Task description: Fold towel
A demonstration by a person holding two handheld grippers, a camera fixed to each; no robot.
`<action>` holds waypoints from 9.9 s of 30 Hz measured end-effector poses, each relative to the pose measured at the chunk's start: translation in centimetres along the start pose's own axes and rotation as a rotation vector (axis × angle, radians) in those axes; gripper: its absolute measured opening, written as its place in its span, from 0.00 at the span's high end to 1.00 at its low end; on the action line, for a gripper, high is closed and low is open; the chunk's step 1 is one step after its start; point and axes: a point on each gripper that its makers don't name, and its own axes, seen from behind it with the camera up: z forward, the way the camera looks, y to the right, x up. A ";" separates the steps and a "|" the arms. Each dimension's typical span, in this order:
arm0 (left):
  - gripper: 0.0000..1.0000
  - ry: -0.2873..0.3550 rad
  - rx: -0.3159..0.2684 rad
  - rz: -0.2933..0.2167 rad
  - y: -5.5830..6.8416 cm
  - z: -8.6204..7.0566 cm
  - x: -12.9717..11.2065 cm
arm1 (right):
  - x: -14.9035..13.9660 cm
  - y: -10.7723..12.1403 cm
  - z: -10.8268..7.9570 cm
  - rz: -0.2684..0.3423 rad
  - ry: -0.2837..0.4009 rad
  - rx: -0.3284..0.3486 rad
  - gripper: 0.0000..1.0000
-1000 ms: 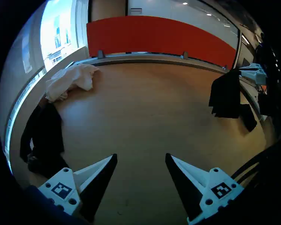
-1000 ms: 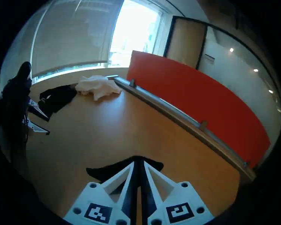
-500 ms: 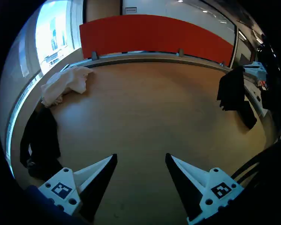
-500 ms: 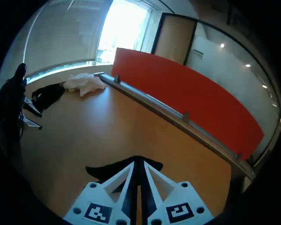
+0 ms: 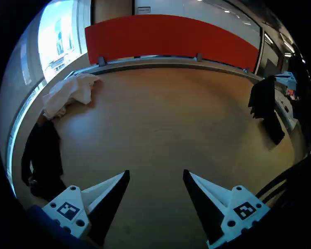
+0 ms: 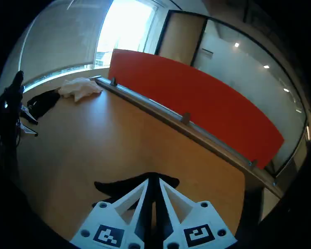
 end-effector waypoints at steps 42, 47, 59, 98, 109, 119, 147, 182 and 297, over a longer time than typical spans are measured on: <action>0.05 -0.013 -0.014 0.055 2.7 0.7 0.8 | -10.4 9.1 -6.7 0.098 -0.117 -0.168 0.97; 0.05 -0.011 -0.018 0.058 2.8 0.7 0.9 | -12.4 9.1 -7.8 0.111 -0.144 -0.184 0.97; 0.05 -0.017 -0.023 0.074 2.9 0.6 0.8 | -18.4 8.0 -10.4 0.176 -0.222 -0.214 0.97; 0.05 -0.028 0.000 0.082 1.7 -0.4 -0.4 | -30.6 5.1 -10.8 0.331 -0.433 -0.238 0.97; 0.05 -0.034 0.007 0.084 1.3 -0.4 -0.6 | -33.2 4.2 -9.4 0.362 -0.486 -0.251 0.97; 0.04 -0.033 0.007 0.084 1.2 -0.3 -0.5 | -33.2 4.5 -8.9 0.373 -0.494 -0.269 0.97; 0.05 -0.021 0.009 0.079 0.6 -0.6 -0.4 | -31.1 5.1 -9.9 0.355 -0.418 -0.351 0.39; 0.05 0.106 0.044 0.046 -1.0 -0.8 2.7 | -18.2 6.5 -10.3 0.413 0.011 -0.477 0.00; 0.05 0.781 0.138 -0.108 -9.5 0.9 10.5 | 2.0 -6.9 -2.6 0.395 0.475 -0.476 0.00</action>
